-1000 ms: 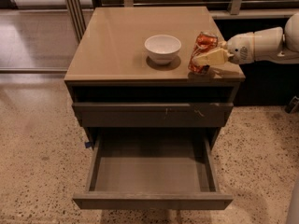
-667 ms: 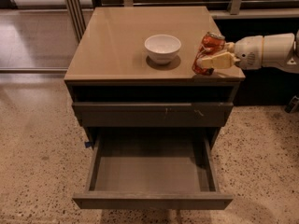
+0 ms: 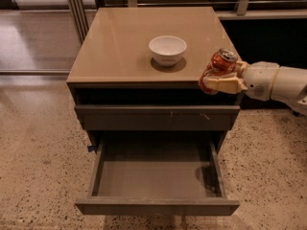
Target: Place coke can into middle drawer
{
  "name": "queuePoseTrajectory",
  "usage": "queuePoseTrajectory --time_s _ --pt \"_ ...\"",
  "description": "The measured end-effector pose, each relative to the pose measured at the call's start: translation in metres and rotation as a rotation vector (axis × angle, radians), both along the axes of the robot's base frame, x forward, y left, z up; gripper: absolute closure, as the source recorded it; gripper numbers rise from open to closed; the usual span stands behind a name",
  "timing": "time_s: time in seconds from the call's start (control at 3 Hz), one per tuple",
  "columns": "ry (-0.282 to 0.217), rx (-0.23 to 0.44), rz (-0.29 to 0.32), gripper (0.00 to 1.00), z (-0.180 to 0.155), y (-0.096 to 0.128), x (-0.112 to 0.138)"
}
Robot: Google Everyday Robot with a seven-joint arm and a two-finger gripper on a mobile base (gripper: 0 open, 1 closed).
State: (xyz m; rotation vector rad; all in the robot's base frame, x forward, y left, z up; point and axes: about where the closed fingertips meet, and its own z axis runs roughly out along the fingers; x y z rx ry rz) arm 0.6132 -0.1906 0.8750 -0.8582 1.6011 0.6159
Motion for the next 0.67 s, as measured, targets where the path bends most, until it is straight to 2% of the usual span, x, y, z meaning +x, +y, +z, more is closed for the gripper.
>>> queuePoseTrajectory --time_s 0.33,0.67 --pt "0.105 -0.004 0.016 1.00 -0.081 0.032 -0.018" --pt "0.227 0.005 0.045 1.00 -0.138 0.056 -0.032"
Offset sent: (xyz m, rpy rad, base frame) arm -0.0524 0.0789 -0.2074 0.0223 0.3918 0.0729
